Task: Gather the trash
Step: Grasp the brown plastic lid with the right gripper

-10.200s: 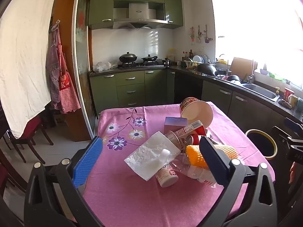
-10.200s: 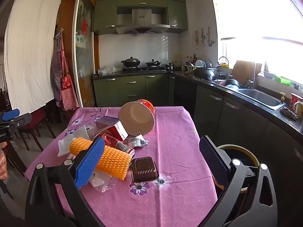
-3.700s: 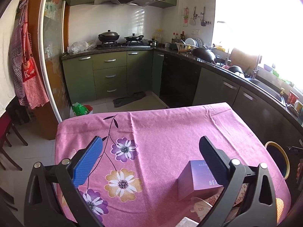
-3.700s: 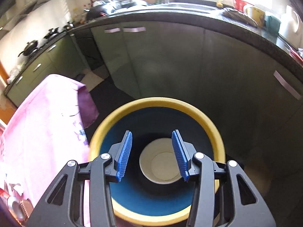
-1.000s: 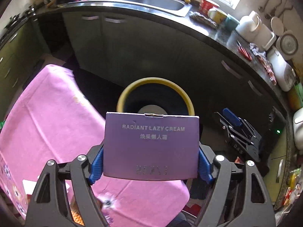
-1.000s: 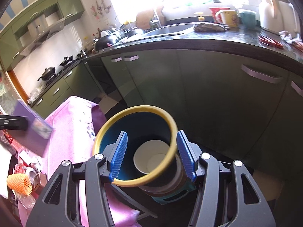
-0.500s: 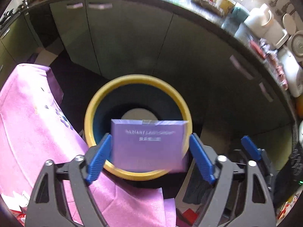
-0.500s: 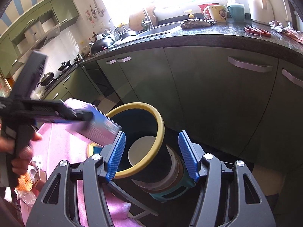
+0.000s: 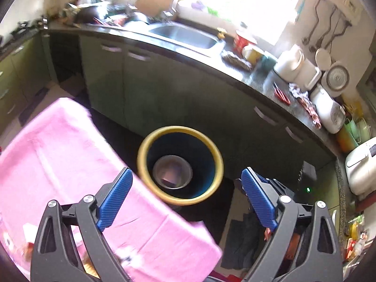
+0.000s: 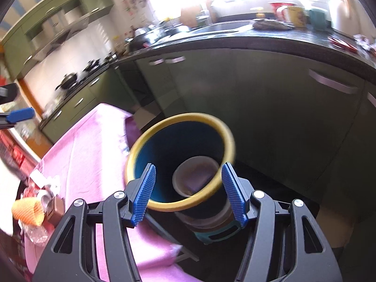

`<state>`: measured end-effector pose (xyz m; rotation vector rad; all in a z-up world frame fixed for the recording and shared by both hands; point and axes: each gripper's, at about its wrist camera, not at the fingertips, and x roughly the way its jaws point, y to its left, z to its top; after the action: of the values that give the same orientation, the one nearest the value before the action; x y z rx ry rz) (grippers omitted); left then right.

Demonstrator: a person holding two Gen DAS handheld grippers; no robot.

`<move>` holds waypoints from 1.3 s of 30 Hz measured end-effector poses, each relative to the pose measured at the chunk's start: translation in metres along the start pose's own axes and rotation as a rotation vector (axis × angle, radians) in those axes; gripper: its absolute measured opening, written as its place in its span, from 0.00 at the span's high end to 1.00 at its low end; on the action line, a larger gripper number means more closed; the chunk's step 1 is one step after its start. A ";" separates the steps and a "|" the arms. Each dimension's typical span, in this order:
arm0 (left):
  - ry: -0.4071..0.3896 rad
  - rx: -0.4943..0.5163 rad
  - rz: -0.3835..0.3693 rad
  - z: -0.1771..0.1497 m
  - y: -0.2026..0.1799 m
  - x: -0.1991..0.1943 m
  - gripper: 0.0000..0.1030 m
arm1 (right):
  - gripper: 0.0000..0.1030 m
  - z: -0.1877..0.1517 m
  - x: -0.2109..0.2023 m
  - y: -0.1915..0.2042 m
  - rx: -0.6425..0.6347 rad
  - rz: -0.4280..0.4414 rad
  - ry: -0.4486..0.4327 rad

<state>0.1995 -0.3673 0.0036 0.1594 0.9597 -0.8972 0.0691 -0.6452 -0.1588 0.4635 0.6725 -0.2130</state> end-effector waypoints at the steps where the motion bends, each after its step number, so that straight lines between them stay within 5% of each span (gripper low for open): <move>1: -0.012 -0.012 0.010 -0.006 0.008 -0.011 0.13 | 0.43 -0.001 0.002 0.011 -0.025 0.017 0.010; 15: -0.199 -0.307 0.204 -0.142 0.153 -0.162 0.12 | 0.42 -0.024 0.039 0.183 -0.416 0.396 0.204; 22: -0.246 -0.457 0.254 -0.212 0.196 -0.189 0.12 | 0.42 -0.078 0.061 0.253 -0.648 0.392 0.314; 26: -0.256 -0.499 0.284 -0.240 0.207 -0.193 0.11 | 0.38 -0.102 0.071 0.260 -0.685 0.403 0.342; 39: -0.237 -0.507 0.322 -0.255 0.208 -0.182 0.11 | 0.36 -0.123 0.100 0.297 -0.755 0.336 0.284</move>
<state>0.1403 -0.0019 -0.0612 -0.2167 0.8799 -0.3489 0.1782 -0.3302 -0.2057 -0.1298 0.8804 0.4270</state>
